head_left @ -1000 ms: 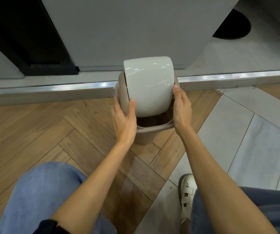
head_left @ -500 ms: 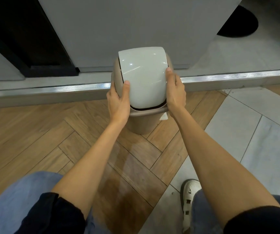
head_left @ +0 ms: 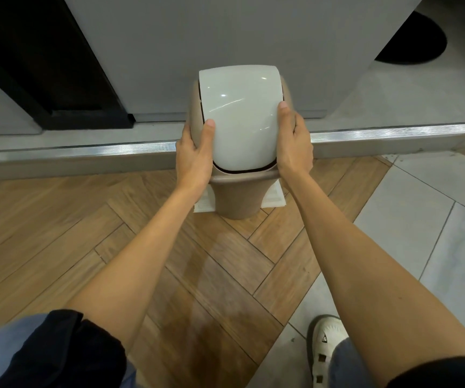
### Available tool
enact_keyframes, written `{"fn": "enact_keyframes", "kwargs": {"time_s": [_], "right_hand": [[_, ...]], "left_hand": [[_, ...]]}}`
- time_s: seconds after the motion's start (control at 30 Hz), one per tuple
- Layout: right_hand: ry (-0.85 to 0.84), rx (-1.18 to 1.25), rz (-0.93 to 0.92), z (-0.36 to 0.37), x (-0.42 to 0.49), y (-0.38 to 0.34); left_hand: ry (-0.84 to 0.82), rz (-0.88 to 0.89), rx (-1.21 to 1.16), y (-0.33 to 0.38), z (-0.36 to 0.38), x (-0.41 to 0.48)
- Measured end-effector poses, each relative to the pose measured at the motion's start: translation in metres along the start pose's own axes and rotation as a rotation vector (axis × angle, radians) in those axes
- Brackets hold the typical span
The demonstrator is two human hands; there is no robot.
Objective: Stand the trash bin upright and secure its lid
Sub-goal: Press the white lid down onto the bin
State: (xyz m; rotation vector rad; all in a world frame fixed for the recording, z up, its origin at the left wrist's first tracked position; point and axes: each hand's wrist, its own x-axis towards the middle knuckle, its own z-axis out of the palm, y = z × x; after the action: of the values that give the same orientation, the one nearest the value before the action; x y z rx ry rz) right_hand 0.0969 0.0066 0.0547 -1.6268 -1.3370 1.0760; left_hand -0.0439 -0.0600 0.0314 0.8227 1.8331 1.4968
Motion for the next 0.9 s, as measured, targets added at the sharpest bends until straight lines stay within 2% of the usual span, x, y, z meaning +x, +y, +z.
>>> {"fn": "enact_keyframes", "kwargs": {"time_s": [0.27,0.9], "right_hand": [[0.025,-0.019,-0.02,0.01,0.016,0.002],[0.063,-0.042,-0.016,0.011,0.014,0.001]], "left_hand": [[0.008,0.039,-0.019,-0.004,0.003,0.016],[-0.01,0.008,0.021,-0.004,0.0,0.018]]}}
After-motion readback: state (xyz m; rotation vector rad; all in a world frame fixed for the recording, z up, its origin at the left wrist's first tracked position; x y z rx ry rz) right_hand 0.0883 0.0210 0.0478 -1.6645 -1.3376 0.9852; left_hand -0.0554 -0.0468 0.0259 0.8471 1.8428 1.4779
